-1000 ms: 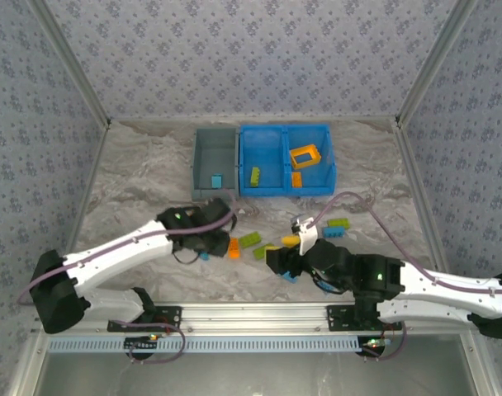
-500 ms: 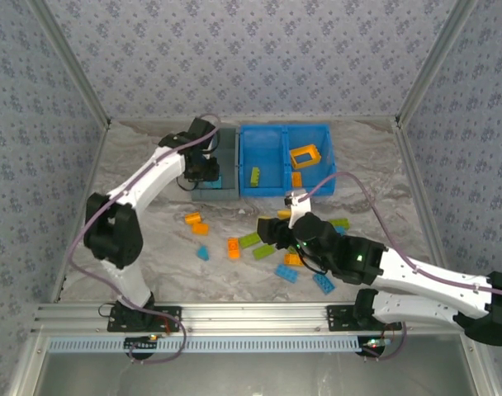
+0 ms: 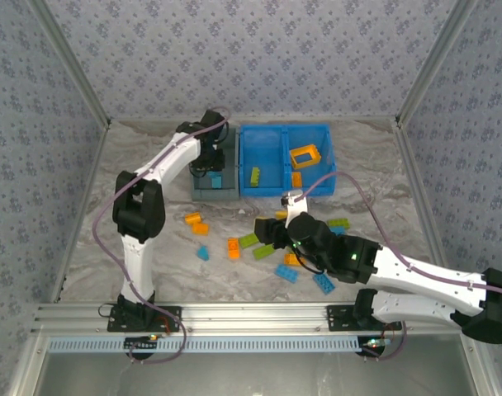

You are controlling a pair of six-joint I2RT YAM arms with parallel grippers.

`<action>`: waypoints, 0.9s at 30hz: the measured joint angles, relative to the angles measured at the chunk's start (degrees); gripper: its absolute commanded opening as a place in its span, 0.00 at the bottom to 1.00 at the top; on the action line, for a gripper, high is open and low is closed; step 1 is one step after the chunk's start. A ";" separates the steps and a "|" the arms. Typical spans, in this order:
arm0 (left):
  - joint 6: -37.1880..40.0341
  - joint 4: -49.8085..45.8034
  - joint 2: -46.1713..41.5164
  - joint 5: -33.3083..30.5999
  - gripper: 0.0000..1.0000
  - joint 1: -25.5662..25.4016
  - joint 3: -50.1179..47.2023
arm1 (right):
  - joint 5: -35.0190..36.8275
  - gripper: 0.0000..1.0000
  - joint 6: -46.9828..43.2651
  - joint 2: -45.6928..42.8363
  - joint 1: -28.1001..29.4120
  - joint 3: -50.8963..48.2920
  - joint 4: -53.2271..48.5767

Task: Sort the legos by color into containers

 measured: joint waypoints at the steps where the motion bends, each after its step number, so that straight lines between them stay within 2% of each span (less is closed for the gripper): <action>1: -0.17 -0.42 0.02 -1.11 0.28 -0.07 0.04 | 0.00 0.65 0.09 -0.04 -0.04 -0.04 0.00; 4: -0.96 -1.92 0.79 -3.61 0.32 -0.55 0.59 | -0.02 0.65 0.48 -0.04 -0.44 -0.04 -0.04; 8: -2.54 -2.78 2.80 -5.40 0.52 -1.51 1.11 | 0.00 0.65 0.87 -0.09 -0.96 -0.04 -0.24; 10: -2.67 -3.23 3.45 -5.84 0.57 -1.99 1.14 | 0.00 0.66 1.14 -0.15 -1.22 -0.02 -0.70; 18: -3.72 -5.55 2.51 -6.64 0.58 -3.89 5.40 | 0.44 0.65 4.33 -0.20 -2.95 -0.02 -5.01; 23: -5.44 -5.38 -5.16 -8.04 0.66 -6.21 4.66 | -0.52 0.70 5.97 4.44 -3.76 0.31 -8.98; 27: -6.43 -3.02 -20.04 -8.94 0.70 -10.38 -4.02 | -4.72 0.73 2.84 15.45 -3.72 2.86 -12.74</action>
